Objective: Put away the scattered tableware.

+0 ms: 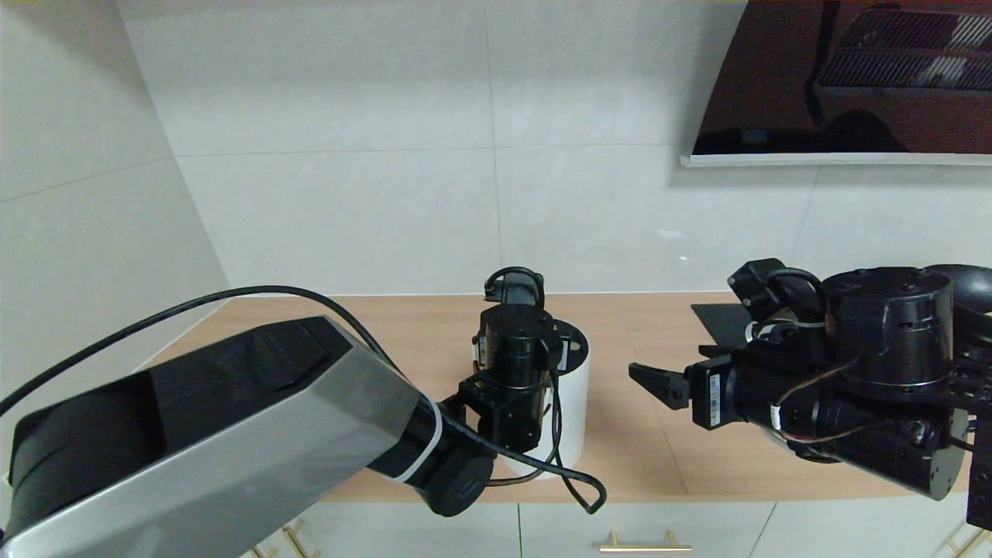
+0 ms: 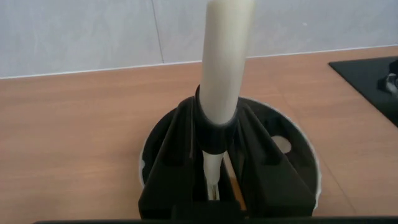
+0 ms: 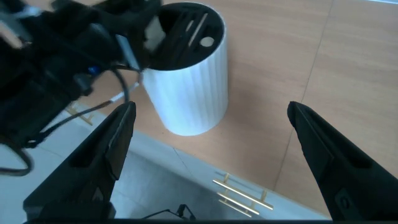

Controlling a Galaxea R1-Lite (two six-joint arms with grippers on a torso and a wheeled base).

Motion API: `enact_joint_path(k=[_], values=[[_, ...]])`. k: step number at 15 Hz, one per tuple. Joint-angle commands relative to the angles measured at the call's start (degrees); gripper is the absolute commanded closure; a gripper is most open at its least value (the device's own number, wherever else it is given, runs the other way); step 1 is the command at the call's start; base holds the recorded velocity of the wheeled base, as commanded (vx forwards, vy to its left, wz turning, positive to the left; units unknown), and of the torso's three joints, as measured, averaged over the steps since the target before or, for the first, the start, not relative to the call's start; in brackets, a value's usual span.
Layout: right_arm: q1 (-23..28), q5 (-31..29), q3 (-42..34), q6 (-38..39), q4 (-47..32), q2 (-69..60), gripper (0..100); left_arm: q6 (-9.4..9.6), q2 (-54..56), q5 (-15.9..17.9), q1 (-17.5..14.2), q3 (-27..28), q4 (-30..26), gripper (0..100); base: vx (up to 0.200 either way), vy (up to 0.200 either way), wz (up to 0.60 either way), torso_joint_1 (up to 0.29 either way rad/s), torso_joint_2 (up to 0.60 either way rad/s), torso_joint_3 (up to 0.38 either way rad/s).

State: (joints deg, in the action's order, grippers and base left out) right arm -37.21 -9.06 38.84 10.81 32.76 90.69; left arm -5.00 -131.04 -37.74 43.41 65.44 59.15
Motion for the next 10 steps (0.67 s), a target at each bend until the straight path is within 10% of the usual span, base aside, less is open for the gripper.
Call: enact_joint_path(k=[1,10], values=[[-0.06,0.00,0.01,0.00,0.03,0.02,0,-0.01,-0.01,-0.05,0.01,0.04,0.09,0,0.000,0.000,0.00,0.000,0.00,0.000],[-0.06,0.00,0.10,0.00,0.11,-0.42,0,0.43,10.63,0.12,-2.63,-0.40,5.45,0,0.000,0.000,0.00,0.000,0.00,0.000]])
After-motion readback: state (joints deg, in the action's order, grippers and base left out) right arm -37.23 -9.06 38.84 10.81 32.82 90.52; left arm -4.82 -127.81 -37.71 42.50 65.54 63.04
